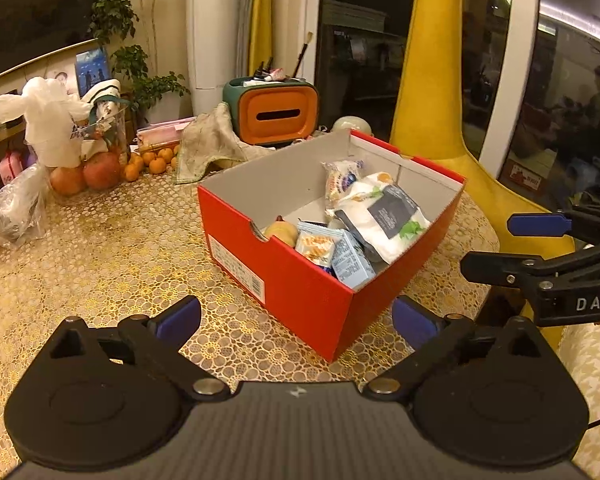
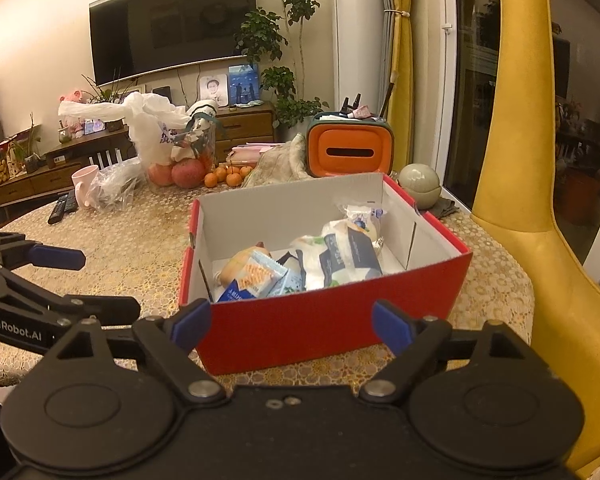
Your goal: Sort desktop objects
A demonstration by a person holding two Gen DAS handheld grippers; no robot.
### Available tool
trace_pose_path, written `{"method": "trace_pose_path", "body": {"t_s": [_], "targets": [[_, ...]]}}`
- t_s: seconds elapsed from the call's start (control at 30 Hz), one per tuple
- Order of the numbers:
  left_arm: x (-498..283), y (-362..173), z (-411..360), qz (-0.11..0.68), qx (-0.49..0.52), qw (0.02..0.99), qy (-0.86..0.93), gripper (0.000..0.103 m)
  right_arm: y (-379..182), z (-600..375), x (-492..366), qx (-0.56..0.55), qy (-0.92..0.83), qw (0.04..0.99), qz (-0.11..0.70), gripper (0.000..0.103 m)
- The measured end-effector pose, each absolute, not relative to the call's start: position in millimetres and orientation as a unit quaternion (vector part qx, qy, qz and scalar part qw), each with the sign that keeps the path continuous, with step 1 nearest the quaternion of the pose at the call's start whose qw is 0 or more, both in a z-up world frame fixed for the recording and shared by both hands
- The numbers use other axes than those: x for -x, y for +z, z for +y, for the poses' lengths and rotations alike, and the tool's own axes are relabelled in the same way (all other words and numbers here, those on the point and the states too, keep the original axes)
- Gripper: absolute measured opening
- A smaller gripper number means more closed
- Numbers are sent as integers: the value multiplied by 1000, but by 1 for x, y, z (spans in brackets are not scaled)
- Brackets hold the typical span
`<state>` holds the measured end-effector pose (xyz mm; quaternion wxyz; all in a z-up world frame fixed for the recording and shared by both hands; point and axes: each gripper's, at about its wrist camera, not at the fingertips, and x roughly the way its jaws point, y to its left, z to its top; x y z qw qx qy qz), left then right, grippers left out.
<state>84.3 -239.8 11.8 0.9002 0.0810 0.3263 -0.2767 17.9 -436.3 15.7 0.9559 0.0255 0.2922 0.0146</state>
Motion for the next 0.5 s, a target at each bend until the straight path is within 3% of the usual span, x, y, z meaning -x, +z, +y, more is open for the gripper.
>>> {"method": "trace_pose_path", "body": {"t_s": [0.5], "targets": [[-81, 5, -246, 338, -99, 895, -273, 102, 10, -443, -12, -37, 6, 953, 301, 88]]}}
